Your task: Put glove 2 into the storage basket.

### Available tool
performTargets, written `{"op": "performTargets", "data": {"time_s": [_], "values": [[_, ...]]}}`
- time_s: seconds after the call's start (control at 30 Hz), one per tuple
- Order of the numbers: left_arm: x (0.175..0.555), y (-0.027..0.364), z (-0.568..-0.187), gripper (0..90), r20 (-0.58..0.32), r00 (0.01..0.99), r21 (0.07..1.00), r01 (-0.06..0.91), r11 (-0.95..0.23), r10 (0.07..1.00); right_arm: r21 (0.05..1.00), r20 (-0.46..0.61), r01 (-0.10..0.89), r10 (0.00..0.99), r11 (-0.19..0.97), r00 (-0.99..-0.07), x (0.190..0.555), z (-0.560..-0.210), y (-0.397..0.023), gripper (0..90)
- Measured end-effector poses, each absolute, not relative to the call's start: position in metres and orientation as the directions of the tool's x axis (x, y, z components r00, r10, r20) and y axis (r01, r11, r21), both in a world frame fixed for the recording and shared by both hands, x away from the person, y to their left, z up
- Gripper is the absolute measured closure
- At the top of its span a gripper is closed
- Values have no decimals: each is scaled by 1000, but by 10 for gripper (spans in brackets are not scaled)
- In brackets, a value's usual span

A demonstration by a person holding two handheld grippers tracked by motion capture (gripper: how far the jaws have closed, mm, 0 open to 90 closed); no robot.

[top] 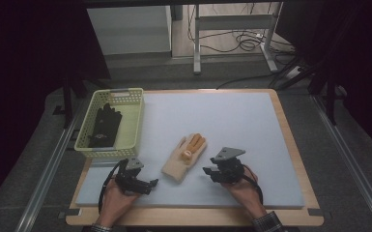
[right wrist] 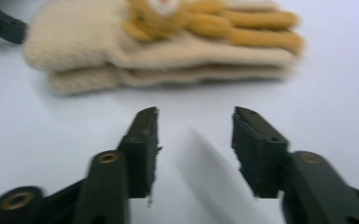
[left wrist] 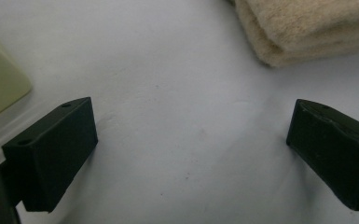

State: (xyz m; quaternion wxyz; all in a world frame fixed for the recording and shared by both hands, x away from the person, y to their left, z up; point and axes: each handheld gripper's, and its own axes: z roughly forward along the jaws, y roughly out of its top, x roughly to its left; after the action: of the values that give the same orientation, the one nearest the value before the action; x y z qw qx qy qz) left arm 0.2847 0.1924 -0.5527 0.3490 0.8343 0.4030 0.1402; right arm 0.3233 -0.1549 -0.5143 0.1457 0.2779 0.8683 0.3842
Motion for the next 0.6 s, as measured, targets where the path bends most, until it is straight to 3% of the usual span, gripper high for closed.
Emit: {"op": "performTargets", "data": {"time_s": [0.23, 0.6], "values": [[285, 192, -552, 20, -48, 637, 695, 575, -432, 770, 748, -48, 420, 673, 513, -738, 325, -512, -199, 310], [284, 193, -551, 17, -51, 640, 694, 575, -434, 767, 733, -47, 496, 762, 465, -646, 329, -524, -248, 208]]}}
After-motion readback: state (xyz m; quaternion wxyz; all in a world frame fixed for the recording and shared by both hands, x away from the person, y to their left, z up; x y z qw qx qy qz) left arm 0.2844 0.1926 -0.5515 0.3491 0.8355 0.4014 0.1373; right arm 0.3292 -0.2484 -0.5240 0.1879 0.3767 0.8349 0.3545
